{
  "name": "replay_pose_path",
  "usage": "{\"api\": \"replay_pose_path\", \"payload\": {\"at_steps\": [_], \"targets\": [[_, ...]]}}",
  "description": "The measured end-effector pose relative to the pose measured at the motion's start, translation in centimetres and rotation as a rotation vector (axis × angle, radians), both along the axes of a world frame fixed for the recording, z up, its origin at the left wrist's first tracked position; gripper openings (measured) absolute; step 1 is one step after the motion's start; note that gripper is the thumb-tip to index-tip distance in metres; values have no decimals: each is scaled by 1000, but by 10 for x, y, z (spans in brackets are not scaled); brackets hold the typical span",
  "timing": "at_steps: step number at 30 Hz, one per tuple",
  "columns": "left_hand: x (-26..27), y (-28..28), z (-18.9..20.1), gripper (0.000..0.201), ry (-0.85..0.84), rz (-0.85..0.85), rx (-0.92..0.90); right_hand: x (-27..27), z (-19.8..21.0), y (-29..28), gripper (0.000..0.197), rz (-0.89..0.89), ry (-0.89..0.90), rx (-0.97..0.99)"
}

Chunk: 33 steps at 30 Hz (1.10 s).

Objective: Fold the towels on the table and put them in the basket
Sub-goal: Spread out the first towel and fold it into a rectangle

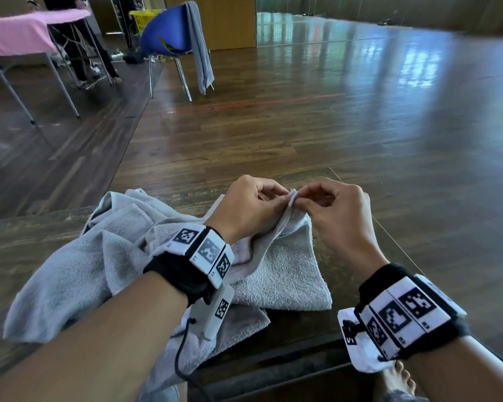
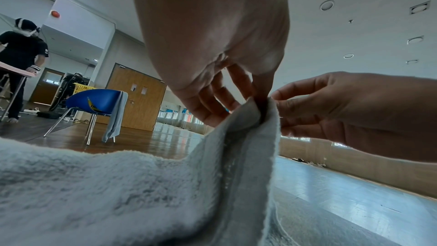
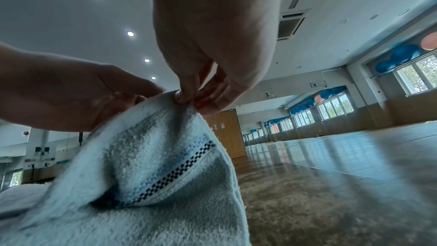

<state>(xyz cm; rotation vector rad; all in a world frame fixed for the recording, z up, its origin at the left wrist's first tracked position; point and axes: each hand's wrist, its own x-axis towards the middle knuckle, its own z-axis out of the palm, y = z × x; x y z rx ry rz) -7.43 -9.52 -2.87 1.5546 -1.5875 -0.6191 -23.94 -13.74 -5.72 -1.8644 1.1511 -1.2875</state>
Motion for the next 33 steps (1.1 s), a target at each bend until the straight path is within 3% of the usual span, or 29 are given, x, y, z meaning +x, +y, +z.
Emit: {"api": "replay_pose_path", "payload": {"at_steps": [15, 24, 33], "targets": [[-3, -1, -3, 19, -106, -47, -4, -7, 0, 3, 12, 38, 29, -40], [-4, -1, -1, 18, -97, -43, -43, -6, -3, -1, 21, 53, 105, -48], [-5, 0, -1, 19, -31, -10, -20, -5, -4, -5, 16, 42, 135, -65]]}}
